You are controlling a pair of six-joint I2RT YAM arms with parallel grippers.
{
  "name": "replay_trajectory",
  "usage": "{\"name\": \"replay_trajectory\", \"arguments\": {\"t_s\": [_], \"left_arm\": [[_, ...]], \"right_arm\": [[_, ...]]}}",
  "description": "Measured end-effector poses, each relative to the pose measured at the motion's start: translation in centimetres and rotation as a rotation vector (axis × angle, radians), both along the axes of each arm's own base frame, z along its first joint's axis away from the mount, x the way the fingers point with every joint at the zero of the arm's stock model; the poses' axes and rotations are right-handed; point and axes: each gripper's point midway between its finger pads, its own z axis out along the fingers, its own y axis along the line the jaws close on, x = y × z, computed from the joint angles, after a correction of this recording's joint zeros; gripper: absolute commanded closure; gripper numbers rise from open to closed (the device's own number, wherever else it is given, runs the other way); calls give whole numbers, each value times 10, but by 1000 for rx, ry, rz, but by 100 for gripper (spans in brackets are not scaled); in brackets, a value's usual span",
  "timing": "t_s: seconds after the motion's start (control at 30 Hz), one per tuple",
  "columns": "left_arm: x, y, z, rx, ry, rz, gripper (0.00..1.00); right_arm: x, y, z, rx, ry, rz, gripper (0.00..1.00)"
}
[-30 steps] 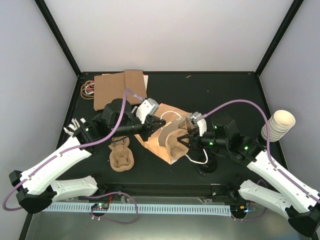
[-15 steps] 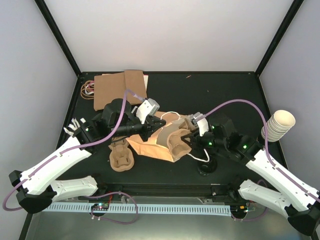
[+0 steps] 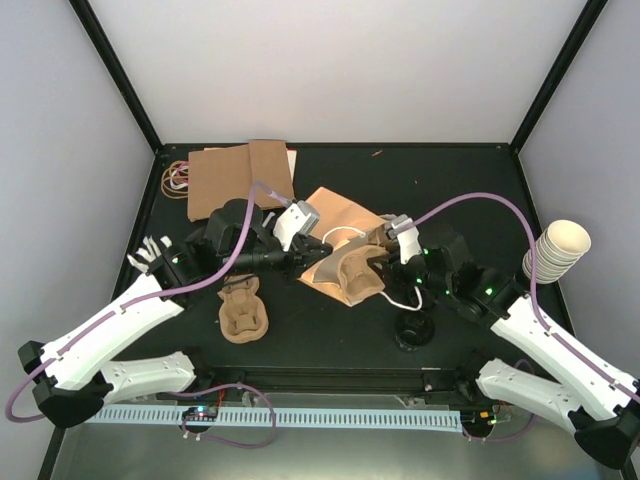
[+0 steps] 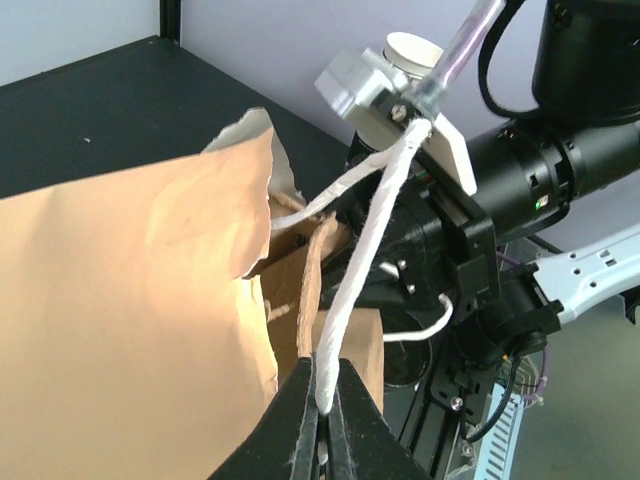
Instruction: Pack the takeout coffee
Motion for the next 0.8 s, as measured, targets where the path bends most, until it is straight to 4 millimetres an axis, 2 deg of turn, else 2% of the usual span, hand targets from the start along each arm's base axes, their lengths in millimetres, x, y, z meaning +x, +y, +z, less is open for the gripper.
{"name": "replay_trajectory", "arguments": {"t_s": [0.27,0.63,0.8], "left_arm": [[-1,2,-7,5,0,-1,98],[-1,-4,-11,-46,30,-1,98],[-3,-9,-5,-96,57,-11,98]], "right_arm": [[8,-8,8,-31,-44,-45,66],[7,-4,-8,-71,-24,-31,69],[5,0,-14,-70,-25,-17,70]]}}
